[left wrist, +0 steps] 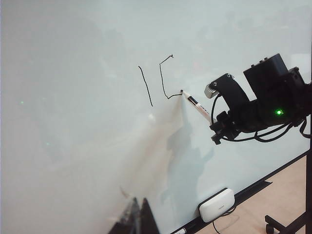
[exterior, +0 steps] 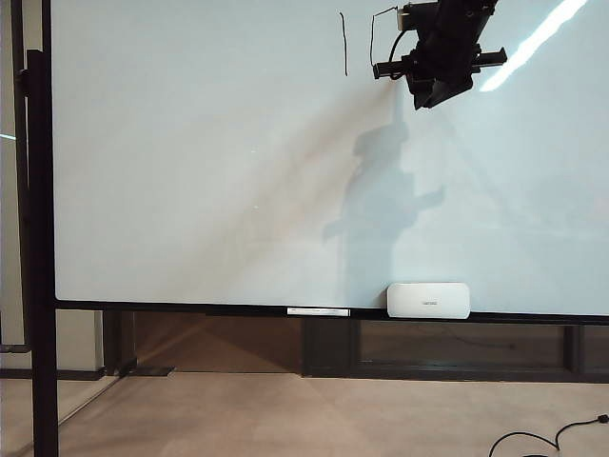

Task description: Reach to the right to find the marker pen, pick it up, and write the number 16 on the whiteboard.

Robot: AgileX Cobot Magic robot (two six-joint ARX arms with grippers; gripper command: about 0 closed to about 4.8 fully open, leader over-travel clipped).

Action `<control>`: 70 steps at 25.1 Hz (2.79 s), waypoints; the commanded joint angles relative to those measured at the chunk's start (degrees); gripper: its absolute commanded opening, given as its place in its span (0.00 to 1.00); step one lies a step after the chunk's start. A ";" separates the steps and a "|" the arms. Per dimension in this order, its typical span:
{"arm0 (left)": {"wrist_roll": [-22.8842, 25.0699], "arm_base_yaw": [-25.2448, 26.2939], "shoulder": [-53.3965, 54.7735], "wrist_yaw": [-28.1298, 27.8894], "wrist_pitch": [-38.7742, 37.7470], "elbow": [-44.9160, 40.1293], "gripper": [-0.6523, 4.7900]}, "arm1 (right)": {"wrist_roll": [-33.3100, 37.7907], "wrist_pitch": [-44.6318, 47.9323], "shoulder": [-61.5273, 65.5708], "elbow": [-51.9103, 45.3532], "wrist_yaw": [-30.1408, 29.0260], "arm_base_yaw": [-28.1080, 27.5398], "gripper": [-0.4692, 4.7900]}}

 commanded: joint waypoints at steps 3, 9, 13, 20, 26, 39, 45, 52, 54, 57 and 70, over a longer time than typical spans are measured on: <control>0.07 0.02 -0.22 0.04 0.68 0.11 0.11 | -0.52 4.66 -0.57 0.48 -0.22 -0.07 0.09; 0.15 0.02 -0.22 0.02 0.68 0.13 0.11 | -0.79 7.10 -0.59 0.48 -0.42 -0.07 0.09; 0.96 0.02 -0.22 -1.05 0.63 0.11 0.11 | -0.92 7.69 -0.59 0.50 -0.42 -0.07 0.09; 1.11 0.02 -0.22 -1.05 0.59 0.11 0.11 | -1.77 8.37 -0.59 0.52 -0.39 -0.07 0.09; 1.11 0.02 -0.22 -1.05 0.55 0.11 0.11 | -1.77 6.99 -0.59 0.52 -0.37 -0.07 0.09; 1.11 0.02 -0.57 -1.05 -0.13 0.13 0.11 | -1.79 7.04 -0.57 0.52 -1.92 -0.07 0.09; 1.11 0.02 -0.61 -1.05 -0.24 0.11 0.11 | -1.97 7.21 -0.57 0.55 -4.33 -0.07 0.09; 1.11 0.02 -0.61 -1.05 -0.33 0.13 0.11 | -2.01 7.87 -0.57 0.55 -8.41 -0.07 0.09; 1.11 0.02 -0.63 -1.05 -0.35 0.11 0.11 | -2.03 8.33 -0.57 0.57 -9.01 -0.04 0.09; 1.11 0.02 -0.61 -1.05 -0.35 0.11 0.11 | -2.03 8.59 -0.57 0.79 -10.05 -0.04 0.09; 1.11 0.02 -2.08 -3.21 -1.88 0.11 0.11 | -1.97 7.78 -1.88 0.79 -12.39 -0.02 0.09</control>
